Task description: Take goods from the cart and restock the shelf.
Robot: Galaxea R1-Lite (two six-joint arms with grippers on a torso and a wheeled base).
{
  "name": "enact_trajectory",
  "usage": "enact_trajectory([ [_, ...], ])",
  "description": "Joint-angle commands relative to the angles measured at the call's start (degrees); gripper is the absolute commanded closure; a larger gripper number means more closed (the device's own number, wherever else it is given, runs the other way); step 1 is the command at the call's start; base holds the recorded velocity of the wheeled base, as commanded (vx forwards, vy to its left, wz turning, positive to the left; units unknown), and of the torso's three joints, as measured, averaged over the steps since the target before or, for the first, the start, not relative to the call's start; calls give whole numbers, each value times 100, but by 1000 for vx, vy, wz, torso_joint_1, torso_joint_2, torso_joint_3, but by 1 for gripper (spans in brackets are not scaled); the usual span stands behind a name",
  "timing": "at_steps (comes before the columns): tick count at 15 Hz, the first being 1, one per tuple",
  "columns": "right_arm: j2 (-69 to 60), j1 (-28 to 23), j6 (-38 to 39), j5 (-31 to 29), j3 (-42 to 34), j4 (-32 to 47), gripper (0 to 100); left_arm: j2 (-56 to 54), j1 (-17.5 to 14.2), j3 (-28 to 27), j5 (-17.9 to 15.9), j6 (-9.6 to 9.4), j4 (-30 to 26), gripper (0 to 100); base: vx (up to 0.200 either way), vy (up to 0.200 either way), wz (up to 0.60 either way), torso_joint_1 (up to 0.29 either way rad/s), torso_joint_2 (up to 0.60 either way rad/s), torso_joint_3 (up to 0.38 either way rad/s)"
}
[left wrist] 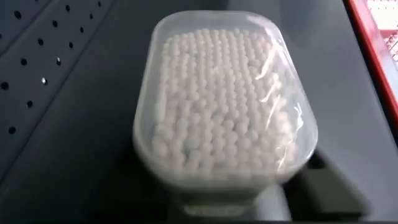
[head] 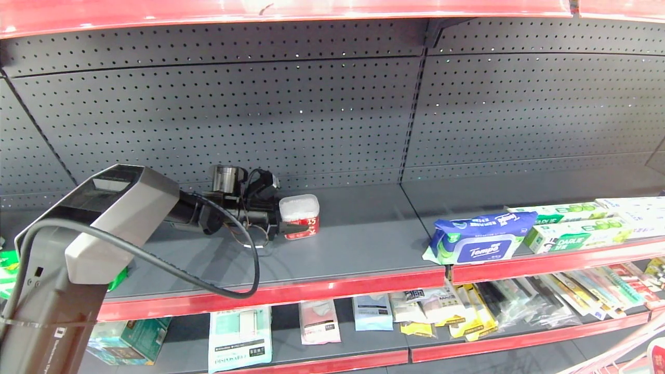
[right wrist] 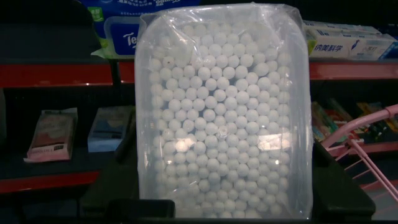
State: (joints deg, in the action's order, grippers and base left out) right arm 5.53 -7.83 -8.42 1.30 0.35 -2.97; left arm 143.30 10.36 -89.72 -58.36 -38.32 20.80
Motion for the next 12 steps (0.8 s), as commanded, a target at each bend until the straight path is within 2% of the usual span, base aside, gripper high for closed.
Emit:
enact_trajectory([
  [1,9,0,-1,1,0,-1,100,-4,1,7,-9,-1,3,100,0,0,0,0,0,0],
  [5,9,0,-1,1,0,-1,100,-180,-122,254,-150,-124,3,100,0,0,0,0,0,0],
  [8,9,0,-1,1,0,-1,100,-821,-298,1106,-405,-132,3,100,0,0,0,0,0,0],
  [9,9,0,-1,1,0,-1,100,-848,-298,1159,-422,-132,3,100,0,0,0,0,0,0],
  [10,9,0,-1,1,0,7,100,-1173,-403,1677,-572,-211,12,100,0,0,0,0,0,0],
  [12,9,0,7,1,0,7,100,-1313,-544,2046,-651,-554,3,100,0,0,0,0,0,0],
])
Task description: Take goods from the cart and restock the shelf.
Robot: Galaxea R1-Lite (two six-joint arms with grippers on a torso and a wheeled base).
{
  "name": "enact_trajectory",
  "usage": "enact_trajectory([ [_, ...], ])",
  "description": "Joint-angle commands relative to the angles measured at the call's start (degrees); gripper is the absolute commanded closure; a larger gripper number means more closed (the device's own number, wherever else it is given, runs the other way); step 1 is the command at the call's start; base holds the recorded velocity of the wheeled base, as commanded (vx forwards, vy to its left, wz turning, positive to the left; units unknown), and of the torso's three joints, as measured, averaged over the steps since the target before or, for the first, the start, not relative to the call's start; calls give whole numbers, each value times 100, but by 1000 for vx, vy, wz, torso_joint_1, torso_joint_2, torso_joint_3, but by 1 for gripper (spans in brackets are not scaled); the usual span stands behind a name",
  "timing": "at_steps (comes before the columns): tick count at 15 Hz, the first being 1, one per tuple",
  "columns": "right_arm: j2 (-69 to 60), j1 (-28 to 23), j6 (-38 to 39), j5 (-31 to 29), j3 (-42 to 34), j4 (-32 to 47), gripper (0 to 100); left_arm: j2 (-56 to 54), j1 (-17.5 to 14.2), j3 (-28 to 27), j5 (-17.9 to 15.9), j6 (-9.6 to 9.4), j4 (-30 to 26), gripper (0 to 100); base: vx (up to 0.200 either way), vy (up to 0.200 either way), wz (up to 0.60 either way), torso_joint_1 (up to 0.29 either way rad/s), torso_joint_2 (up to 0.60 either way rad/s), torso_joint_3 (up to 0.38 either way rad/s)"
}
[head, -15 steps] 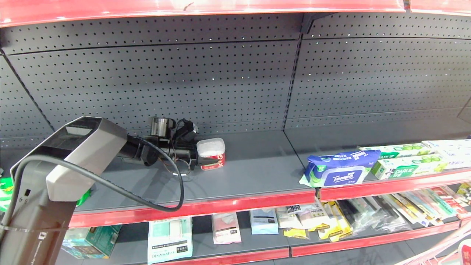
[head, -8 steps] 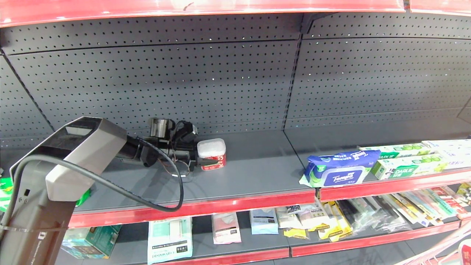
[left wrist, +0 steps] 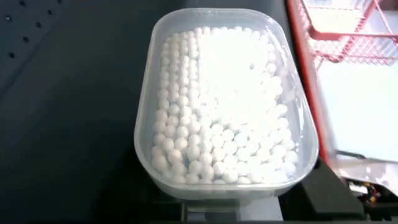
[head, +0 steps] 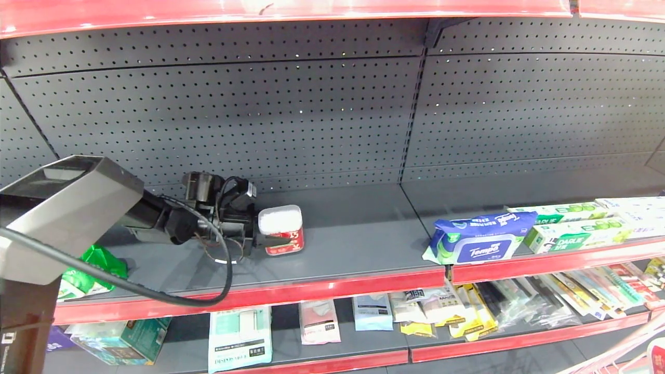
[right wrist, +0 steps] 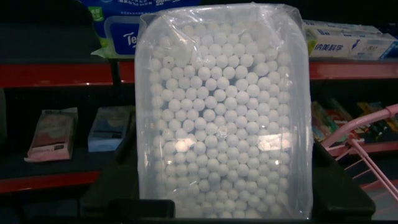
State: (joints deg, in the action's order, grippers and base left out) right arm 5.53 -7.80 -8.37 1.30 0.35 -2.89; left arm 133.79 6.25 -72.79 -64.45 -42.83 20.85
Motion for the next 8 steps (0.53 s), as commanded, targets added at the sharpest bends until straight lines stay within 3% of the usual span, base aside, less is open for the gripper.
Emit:
enact_trajectory([
  [1,9,-2,-6,1,0,-1,100,-371,-168,397,-76,-173,-2,100,0,0,0,0,0,0],
  [2,9,-2,3,1,0,-1,100,-424,-247,634,-138,-490,-10,100,0,0,0,0,0,0],
  [3,9,-2,3,1,0,-1,100,-530,-256,881,-173,-631,-19,100,0,0,0,0,0,0],
  [6,9,-2,3,10,0,-1,100,-793,-274,1478,-252,-736,-2,100,0,0,0,0,0,0],
  [8,9,-2,3,10,0,-1,100,-776,-362,1601,-296,-1017,-19,100,0,0,0,0,0,0],
])
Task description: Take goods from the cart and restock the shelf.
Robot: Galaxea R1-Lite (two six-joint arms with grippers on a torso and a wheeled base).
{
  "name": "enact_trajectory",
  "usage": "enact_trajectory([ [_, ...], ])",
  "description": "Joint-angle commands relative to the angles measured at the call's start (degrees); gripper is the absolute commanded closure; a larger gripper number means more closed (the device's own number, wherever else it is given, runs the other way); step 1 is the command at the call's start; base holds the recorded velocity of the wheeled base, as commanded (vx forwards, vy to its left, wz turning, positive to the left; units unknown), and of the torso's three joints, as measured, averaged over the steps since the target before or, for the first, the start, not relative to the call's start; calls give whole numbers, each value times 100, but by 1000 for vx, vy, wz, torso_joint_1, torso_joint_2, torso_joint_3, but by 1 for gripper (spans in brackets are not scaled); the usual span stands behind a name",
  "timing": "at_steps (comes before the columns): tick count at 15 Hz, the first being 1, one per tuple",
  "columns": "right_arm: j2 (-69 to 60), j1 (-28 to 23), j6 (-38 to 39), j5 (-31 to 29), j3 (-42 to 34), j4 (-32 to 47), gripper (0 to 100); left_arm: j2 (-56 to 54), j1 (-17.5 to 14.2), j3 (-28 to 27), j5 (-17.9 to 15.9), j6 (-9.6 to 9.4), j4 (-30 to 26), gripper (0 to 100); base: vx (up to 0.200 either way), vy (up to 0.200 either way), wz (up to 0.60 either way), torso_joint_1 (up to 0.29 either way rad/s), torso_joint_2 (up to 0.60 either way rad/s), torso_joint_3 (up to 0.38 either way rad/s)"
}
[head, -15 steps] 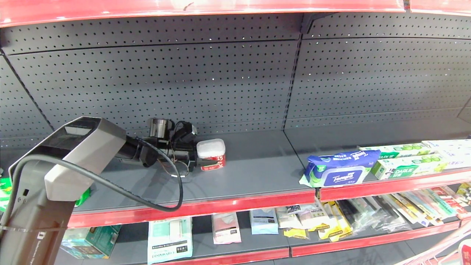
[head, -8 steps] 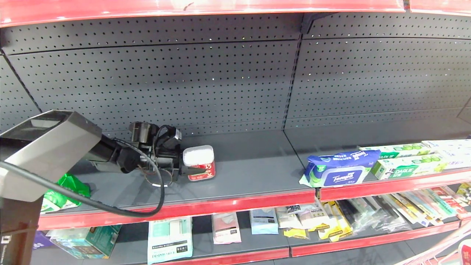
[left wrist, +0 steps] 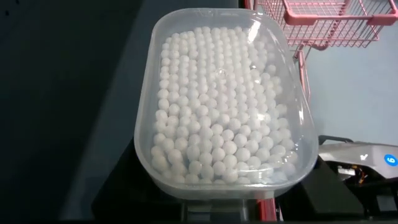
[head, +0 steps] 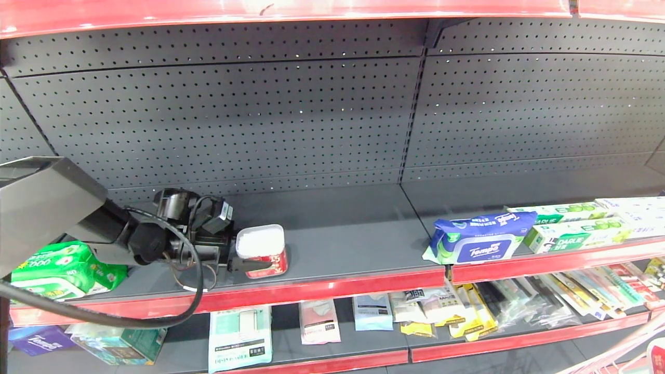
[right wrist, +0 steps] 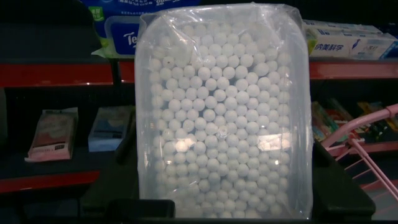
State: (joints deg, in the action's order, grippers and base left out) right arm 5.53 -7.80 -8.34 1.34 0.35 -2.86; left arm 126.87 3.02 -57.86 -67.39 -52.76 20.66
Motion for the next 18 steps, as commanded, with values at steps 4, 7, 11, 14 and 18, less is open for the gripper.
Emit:
enact_trajectory([
  [4,9,-2,-1,7,0,-4,100,13,-127,73,7,-41,17,100,0,0,0,0,0,0],
  [7,9,-2,-1,7,0,-4,100,66,-179,73,15,-68,17,100,0,0,0,0,0,0],
  [11,9,-2,-1,7,0,-4,100,154,-267,90,7,-226,8,100,0,0,0,0,0,0],
  [14,9,-2,-1,-2,0,-4,100,136,-267,117,7,-323,8,100,0,0,0,0,0,0],
  [18,9,-2,-1,-2,0,-4,100,136,-267,178,7,-384,17,100,0,0,0,0,0,0],
])
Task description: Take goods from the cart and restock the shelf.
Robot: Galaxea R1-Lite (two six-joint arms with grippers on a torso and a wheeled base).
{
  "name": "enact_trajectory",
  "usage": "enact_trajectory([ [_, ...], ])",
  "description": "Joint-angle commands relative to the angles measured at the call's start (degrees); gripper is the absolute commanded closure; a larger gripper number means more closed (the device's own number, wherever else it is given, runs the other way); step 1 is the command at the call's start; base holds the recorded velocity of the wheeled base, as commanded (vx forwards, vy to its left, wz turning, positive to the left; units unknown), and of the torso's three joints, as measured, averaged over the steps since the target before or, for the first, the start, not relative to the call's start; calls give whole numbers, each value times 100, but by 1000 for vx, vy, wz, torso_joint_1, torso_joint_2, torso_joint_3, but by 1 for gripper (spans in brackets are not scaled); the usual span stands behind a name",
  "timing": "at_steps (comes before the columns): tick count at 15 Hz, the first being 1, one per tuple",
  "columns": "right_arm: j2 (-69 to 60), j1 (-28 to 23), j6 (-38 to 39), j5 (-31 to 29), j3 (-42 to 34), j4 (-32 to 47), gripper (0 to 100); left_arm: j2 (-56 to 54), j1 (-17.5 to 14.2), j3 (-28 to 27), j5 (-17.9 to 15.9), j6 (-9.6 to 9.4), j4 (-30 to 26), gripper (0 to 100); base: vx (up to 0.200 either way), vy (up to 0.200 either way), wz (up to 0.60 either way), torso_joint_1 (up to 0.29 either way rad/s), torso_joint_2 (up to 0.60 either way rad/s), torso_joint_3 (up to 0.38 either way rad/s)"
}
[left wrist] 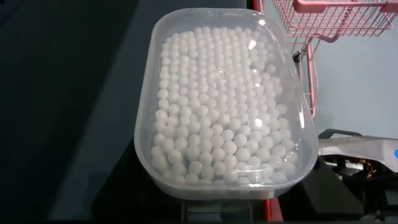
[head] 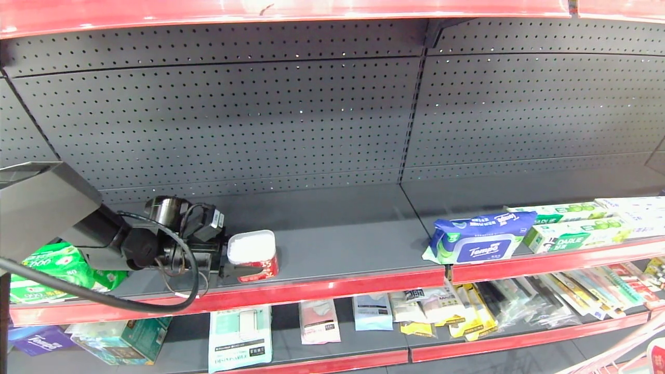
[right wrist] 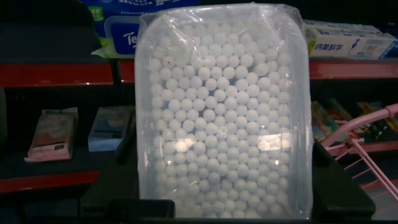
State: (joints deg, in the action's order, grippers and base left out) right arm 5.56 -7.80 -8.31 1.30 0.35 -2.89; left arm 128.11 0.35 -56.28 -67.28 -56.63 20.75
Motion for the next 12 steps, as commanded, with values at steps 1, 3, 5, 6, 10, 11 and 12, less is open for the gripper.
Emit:
enact_trajectory([
  [1,7,-2,-4,1,0,-1,100,12,0,56,4,-24,35,100,0,0,0,0,0,0],
  [3,7,-2,-4,1,0,-1,100,12,-9,91,4,-42,175,100,0,0,0,0,0,0],
  [5,7,-2,-4,1,0,-1,100,12,-9,126,-4,-42,175,100,0,0,0,0,0,0],
  [6,7,-2,-4,1,0,-1,100,12,-9,162,4,-42,166,100,0,0,0,0,0,0],
  [10,7,-2,-4,1,0,-1,100,30,-9,197,-4,-24,175,100,0,0,0,0,0,0],
  [11,7,-2,-4,-7,0,-1,100,30,-9,188,-4,2,175,100,0,0,0,0,0,0],
  [12,7,-2,-4,-7,0,-1,100,39,-9,188,4,11,175,100,0,0,0,0,0,0],
])
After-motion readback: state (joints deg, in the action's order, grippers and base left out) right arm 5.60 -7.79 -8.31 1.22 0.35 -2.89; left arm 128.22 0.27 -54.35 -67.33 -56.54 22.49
